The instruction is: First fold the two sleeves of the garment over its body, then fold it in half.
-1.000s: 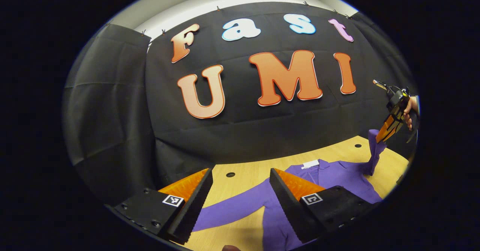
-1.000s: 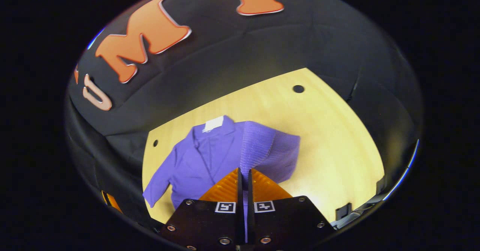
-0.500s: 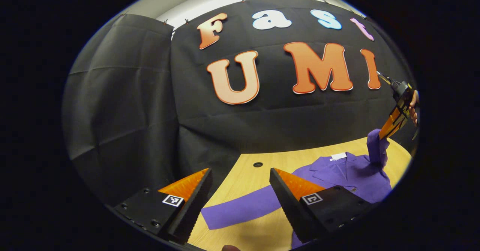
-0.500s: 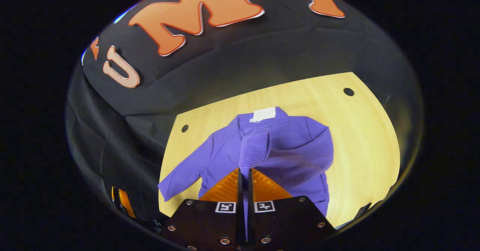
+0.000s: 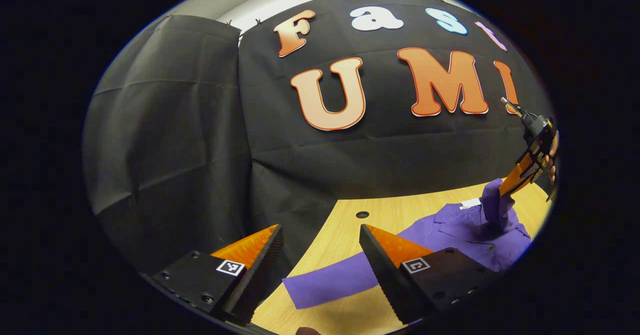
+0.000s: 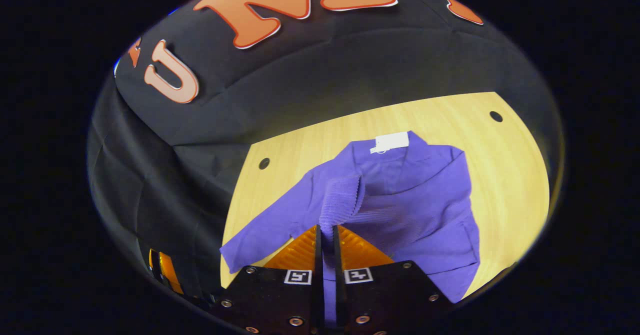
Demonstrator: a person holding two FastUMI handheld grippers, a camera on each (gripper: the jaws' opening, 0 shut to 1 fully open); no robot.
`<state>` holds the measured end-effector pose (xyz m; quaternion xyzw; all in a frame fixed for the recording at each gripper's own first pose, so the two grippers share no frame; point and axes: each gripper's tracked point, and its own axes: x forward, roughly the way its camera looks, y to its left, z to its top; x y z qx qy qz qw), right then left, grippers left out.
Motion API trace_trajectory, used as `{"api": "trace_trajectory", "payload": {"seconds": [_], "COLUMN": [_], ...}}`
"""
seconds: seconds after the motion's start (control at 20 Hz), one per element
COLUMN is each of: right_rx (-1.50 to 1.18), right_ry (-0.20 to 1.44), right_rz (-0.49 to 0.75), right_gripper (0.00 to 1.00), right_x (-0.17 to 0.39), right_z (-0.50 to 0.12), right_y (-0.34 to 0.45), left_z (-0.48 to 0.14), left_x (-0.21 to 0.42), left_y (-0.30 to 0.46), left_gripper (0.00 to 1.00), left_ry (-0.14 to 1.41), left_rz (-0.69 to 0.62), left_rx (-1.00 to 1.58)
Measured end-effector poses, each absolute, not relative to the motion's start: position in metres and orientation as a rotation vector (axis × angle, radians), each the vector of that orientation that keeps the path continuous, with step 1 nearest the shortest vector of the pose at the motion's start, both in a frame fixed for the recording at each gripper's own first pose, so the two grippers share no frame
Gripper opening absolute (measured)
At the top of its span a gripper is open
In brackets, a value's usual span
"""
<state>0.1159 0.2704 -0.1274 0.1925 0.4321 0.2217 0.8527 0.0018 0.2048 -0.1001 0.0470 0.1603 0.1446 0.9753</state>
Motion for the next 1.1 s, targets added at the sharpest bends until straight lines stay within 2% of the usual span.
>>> {"api": "trace_trajectory", "payload": {"seconds": [0.05,0.15,0.2,0.25,0.3,0.35,0.4,0.45,0.85,1.1], "right_rx": [0.415,0.405,0.387,0.363,0.339,0.315,0.296,0.283,0.188,0.062], "right_ry": [0.888,0.826,0.784,0.738,0.692,0.647,0.605,0.564,0.303,0.197], "right_rz": [0.493,0.515,0.508,0.498,0.480,0.456,0.427,0.402,0.220,0.128], "right_gripper": [0.16,0.51,0.47,0.63,0.70,0.70,0.86,0.93,0.95,0.95], "right_x": [0.112,0.110,0.112,0.114,0.116,0.118,0.121,0.122,0.101,0.074], "right_z": [-0.122,-0.110,-0.105,-0.098,-0.090,-0.084,-0.076,-0.067,-0.018,0.007], "right_y": [0.275,0.271,0.263,0.253,0.240,0.228,0.214,0.199,0.089,0.040], "left_z": [-0.102,-0.112,-0.117,-0.122,-0.129,-0.136,-0.146,-0.155,-0.264,-0.325], "left_x": [0.004,0.007,0.009,0.011,0.012,0.014,0.014,0.015,0.006,0.005], "left_y": [0.205,0.205,0.207,0.210,0.212,0.216,0.222,0.228,0.247,0.246], "left_gripper": [0.98,1.00,1.00,1.00,0.98,0.98,0.98,0.98,0.99,0.98], "left_ry": [0.332,0.359,0.373,0.395,0.419,0.445,0.476,0.513,0.917,1.140], "left_rz": [0.289,0.285,0.286,0.287,0.292,0.300,0.308,0.311,0.323,0.329], "left_rx": [0.091,0.071,0.057,0.039,0.020,0.002,-0.017,-0.038,-0.304,-0.356]}}
